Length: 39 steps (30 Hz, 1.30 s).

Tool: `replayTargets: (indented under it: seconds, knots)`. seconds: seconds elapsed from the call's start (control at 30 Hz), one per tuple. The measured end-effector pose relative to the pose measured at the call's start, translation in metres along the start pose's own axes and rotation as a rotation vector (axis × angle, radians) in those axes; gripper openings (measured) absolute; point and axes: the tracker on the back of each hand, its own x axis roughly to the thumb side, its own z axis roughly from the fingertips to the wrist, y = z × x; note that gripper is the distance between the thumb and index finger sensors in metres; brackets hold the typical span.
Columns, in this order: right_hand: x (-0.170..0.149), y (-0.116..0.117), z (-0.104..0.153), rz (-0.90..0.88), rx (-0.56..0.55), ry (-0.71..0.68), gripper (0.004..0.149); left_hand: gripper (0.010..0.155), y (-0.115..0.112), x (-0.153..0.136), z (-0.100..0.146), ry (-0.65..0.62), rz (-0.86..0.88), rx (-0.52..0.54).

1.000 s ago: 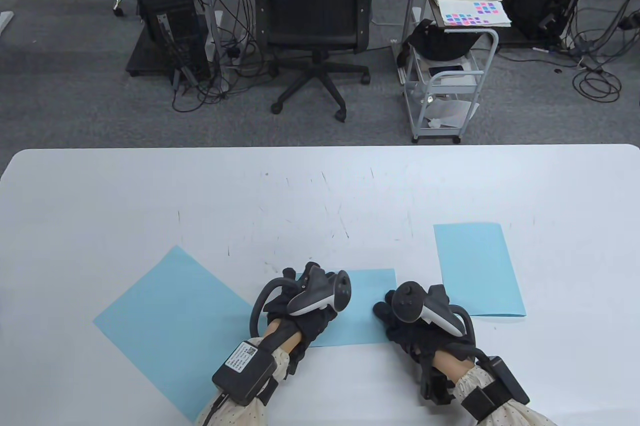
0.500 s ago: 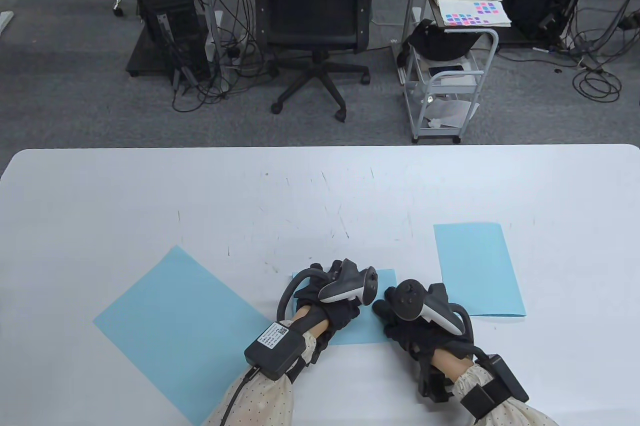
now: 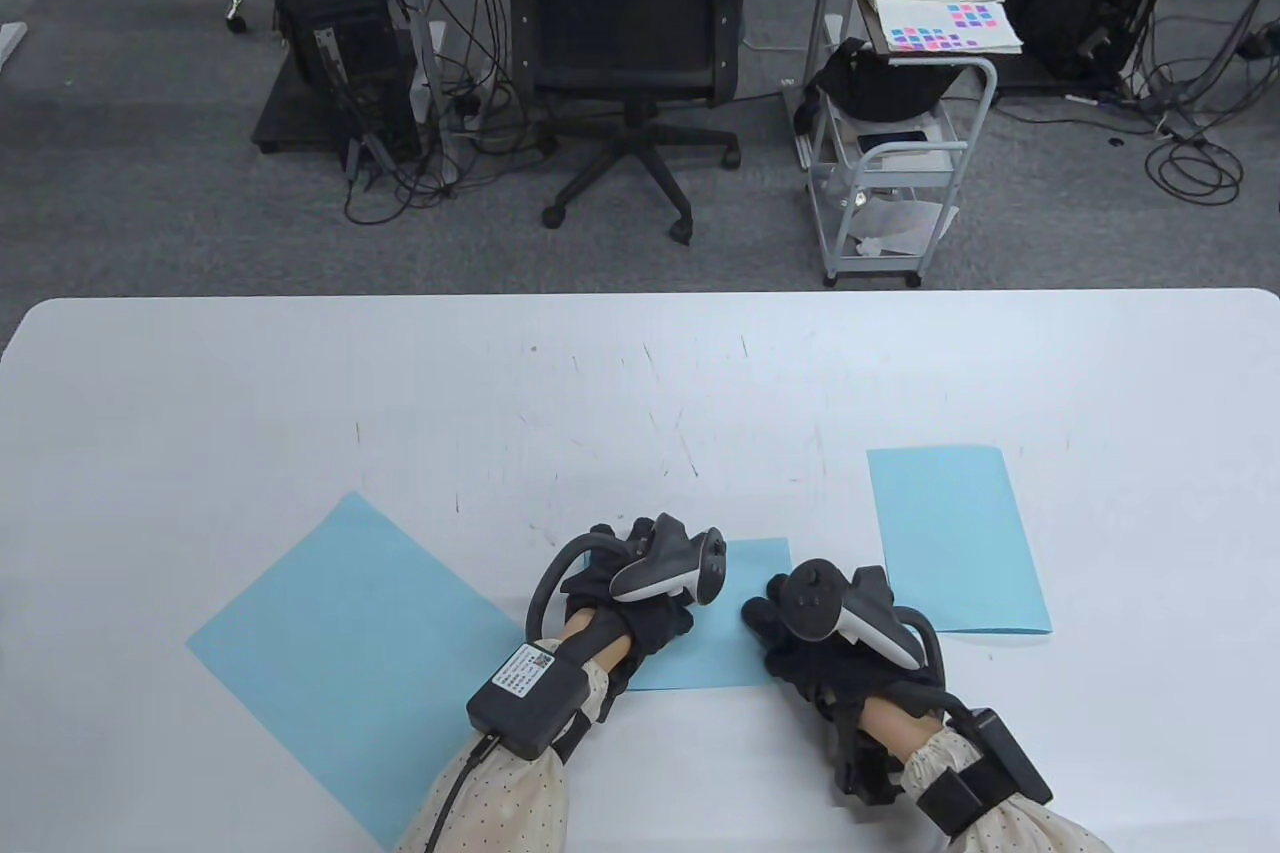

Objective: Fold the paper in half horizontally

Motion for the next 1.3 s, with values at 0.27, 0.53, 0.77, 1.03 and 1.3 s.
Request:
replayTargets:
  seconds: [0.27,0.53,0.77,1.03,1.3]
  knots:
    - [0.000,0.000,0.000,0.003,0.000,0.002,0.058,0.060,-0.009,-0.015,0.001,0.029,0.035,-0.015]
    - [0.000,0.000,0.001,0.004,0.002,0.005,0.058,0.060,-0.014,-0.027,0.003,0.045,0.052,-0.019]
    - [0.000,0.000,0.001,0.003,0.002,0.005,0.058,0.060,-0.020,-0.041,0.005,0.070,0.069,-0.028]
    - [0.000,0.000,0.001,0.003,0.002,0.005,0.058,0.060,-0.028,-0.056,0.008,0.095,0.117,-0.042]
    - [0.000,0.000,0.001,0.003,0.002,0.005,0.058,0.060,-0.034,-0.070,0.012,0.122,0.153,-0.056]
